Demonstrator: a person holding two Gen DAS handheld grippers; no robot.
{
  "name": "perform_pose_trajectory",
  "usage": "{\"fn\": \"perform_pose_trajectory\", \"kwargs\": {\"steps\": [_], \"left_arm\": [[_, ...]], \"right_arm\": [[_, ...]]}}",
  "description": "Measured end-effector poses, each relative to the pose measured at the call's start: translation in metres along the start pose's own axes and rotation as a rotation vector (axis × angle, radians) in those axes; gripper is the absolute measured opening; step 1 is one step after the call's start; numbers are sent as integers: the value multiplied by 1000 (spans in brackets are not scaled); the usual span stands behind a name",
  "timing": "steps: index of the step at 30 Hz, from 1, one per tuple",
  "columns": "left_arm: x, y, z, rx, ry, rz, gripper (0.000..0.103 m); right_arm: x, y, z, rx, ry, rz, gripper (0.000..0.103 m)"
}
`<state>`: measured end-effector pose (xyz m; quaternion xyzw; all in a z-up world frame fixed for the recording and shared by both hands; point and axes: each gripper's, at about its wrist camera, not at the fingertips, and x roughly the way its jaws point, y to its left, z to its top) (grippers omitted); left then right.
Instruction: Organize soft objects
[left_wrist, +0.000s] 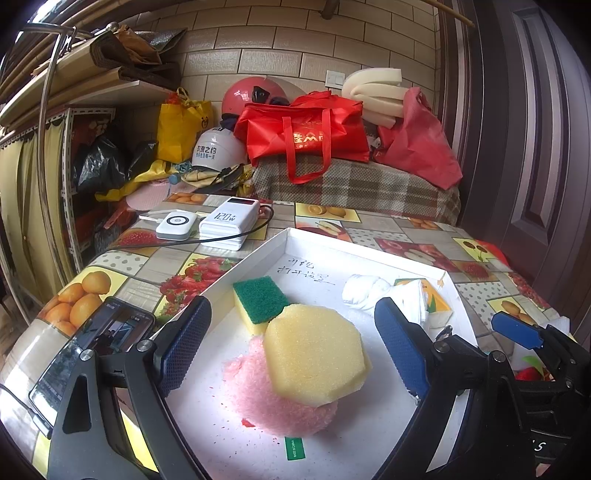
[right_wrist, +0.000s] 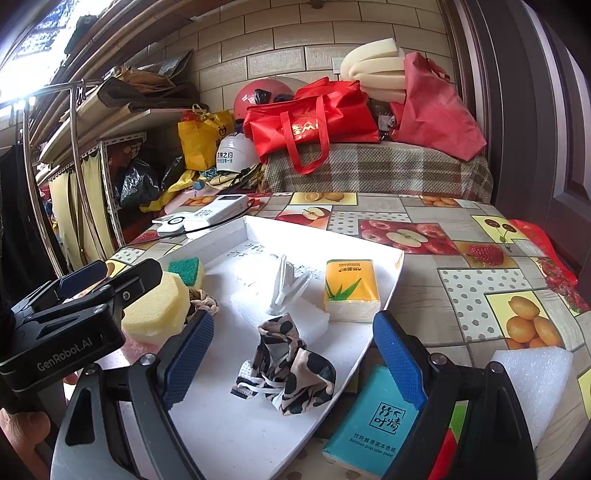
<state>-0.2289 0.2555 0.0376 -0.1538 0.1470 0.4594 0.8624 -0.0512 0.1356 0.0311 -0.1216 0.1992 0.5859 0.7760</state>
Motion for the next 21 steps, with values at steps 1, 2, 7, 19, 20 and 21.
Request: {"fn": "perform_pose_trajectory", "kwargs": {"steps": [1, 2, 7, 19, 20, 21], "left_arm": [[0, 0, 0, 0, 0, 0, 91], [0, 0, 0, 0, -1, 0, 91], [0, 0, 0, -1, -1, 0, 91], [0, 1, 0, -1, 0, -1, 91], [0, 1, 0, -2, 0, -1, 91], [0, 1, 0, -2, 0, -1, 91]], "right_arm": [[0, 0, 0, 0, 0, 0, 88], [0, 0, 0, 0, 0, -1, 88], [0, 0, 0, 0, -1, -1, 88], [-1, 2, -1, -2, -2, -1, 88], [-1, 2, -1, -2, -2, -2, 89], [-1, 2, -1, -2, -2, -1, 89]]}}
